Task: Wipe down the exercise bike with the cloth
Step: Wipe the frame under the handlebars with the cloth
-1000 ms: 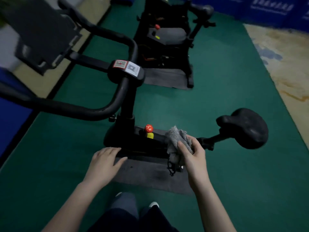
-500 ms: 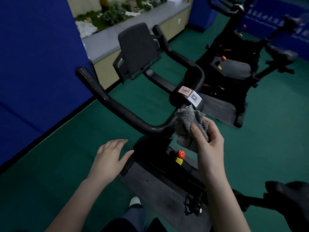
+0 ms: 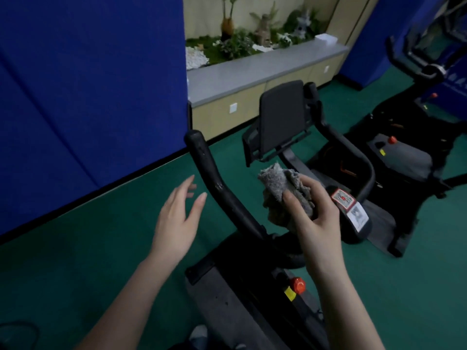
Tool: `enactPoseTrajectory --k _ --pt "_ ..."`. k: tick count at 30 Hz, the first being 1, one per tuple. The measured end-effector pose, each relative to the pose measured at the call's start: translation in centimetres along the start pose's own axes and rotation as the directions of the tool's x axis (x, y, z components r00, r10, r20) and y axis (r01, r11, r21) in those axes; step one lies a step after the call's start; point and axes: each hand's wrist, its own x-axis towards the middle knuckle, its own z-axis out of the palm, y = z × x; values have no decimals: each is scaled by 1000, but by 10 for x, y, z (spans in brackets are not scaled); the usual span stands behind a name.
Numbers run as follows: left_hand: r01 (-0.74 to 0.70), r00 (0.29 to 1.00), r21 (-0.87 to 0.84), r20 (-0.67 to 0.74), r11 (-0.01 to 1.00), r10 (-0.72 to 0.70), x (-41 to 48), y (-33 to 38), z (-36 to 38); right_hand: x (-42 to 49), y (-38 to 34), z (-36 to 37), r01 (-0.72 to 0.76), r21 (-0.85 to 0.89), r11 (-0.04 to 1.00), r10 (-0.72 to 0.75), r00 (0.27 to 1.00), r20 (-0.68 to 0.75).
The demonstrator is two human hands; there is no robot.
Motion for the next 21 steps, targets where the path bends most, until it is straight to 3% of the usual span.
enactPoseTrajectory --k 5,7,10,13,16,19,21 --pt "90 987 -238 -112 967 -119 28 20 1 40 -13 34 98 4 995 -98 984 147" --pt "121 973 -383 -139 916 -187 35 28 5 58 -21 48 202 -28 979 -193 963 187" --pt "119 945 -568 -188 814 -269 39 36 9 87 -32 76 389 -78 918 -362 901 239" --pt "92 933 -634 -215 767 -289 40 41 10 115 -39 108 529 -123 840 -457 812 364" --pt "55 931 -663 -237 747 -278 41 43 10 139 -42 131 599 -194 777 -363 679 638" --pt "45 931 -673 -239 738 -275 43 43 10 151 -44 145 596 -288 749 -87 520 850" --pt "46 929 -682 -239 730 -281 45 41 11 152 -44 148 508 -325 798 -6 545 838"
